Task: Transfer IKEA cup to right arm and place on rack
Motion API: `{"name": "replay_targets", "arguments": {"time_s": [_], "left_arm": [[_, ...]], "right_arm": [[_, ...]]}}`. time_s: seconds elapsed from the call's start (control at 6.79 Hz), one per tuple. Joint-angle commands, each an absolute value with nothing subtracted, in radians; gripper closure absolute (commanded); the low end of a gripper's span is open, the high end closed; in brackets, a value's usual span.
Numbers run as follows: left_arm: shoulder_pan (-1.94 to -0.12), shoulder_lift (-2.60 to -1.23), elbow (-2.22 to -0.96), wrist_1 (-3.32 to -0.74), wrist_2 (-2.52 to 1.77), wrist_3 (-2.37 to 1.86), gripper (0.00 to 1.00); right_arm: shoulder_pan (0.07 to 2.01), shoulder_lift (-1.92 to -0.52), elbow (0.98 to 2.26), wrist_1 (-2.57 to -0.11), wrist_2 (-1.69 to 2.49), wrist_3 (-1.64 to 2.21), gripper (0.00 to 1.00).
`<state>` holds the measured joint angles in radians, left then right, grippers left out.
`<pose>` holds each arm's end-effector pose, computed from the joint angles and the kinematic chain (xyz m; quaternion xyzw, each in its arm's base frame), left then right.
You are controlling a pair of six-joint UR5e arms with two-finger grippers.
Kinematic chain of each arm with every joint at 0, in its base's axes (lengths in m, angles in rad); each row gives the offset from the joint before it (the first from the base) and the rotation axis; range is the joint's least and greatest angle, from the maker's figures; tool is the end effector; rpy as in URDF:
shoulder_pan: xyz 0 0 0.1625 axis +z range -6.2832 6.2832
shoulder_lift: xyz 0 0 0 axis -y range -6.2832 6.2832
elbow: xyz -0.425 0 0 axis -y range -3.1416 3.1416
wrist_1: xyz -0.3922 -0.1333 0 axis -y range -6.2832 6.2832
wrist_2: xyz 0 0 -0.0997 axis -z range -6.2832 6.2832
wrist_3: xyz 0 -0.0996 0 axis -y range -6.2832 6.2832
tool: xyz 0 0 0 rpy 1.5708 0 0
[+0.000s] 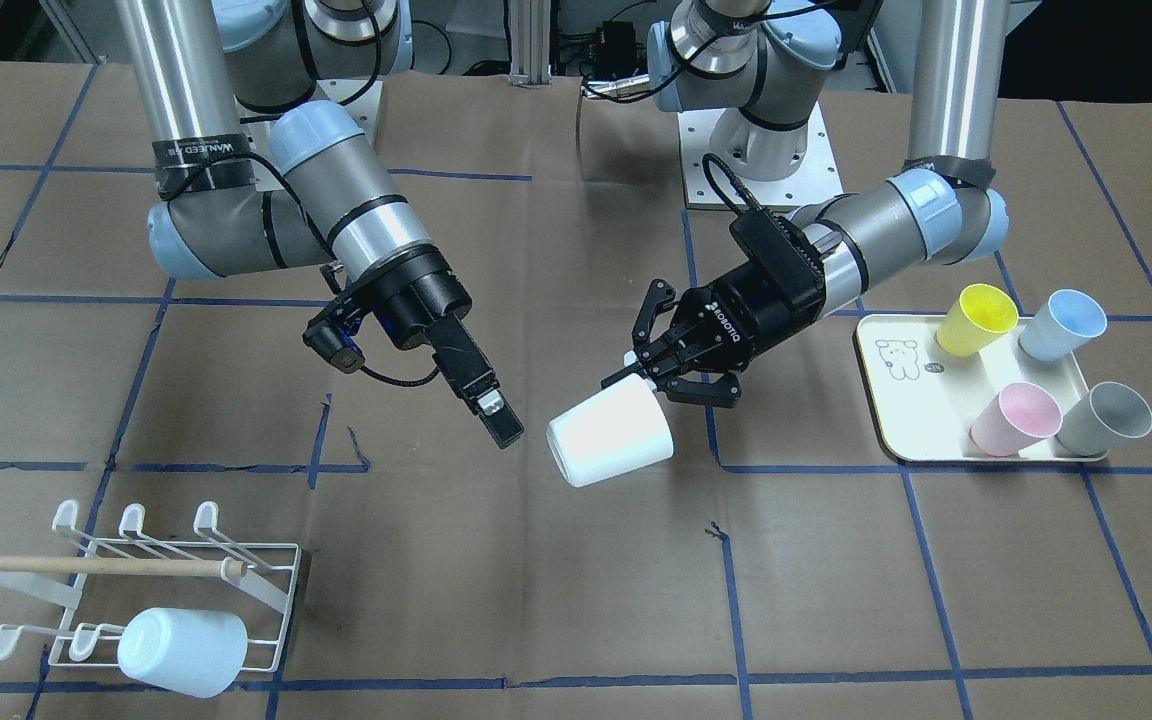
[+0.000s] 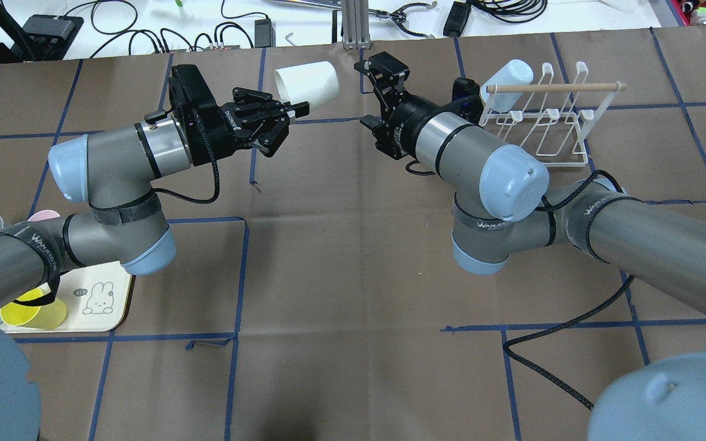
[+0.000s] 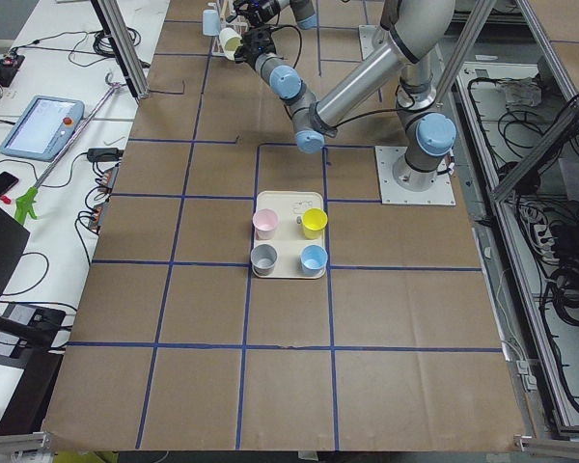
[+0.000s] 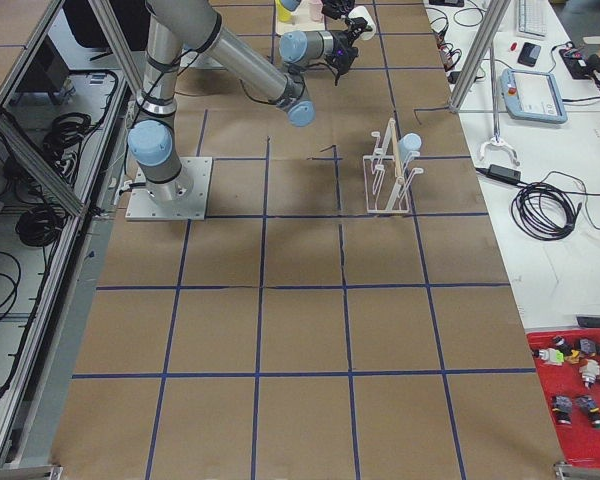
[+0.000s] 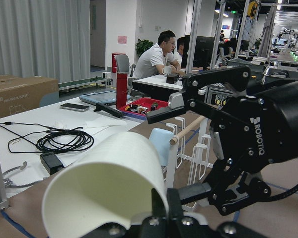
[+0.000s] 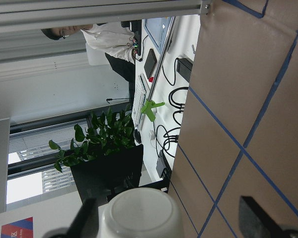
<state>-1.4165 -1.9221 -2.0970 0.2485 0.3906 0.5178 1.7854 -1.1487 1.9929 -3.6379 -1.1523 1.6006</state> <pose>-0.1480 -0.5151 0.3182 -0.3821 -0.6826 0.5194 0.3438 0.2878 -0.5045 0.3198 0.4199 0.6924 -0.2117 0.5472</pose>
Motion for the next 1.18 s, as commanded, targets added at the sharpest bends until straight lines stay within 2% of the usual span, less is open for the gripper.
{"name": "replay_targets", "arguments": {"time_s": [0.0,1.03], "left_arm": [[-1.416,-1.922,-2.097,0.249,0.390,0.515,0.92],[-1.417,-1.921,-2.097,0.249,0.391,0.515,0.91]], "right_arm": [[1.807,-1.147,1.987,-3.637,-1.160,1.601,0.00],[1.842,-1.122,1.911,-3.606,-1.167,1.603,0.00]]}}
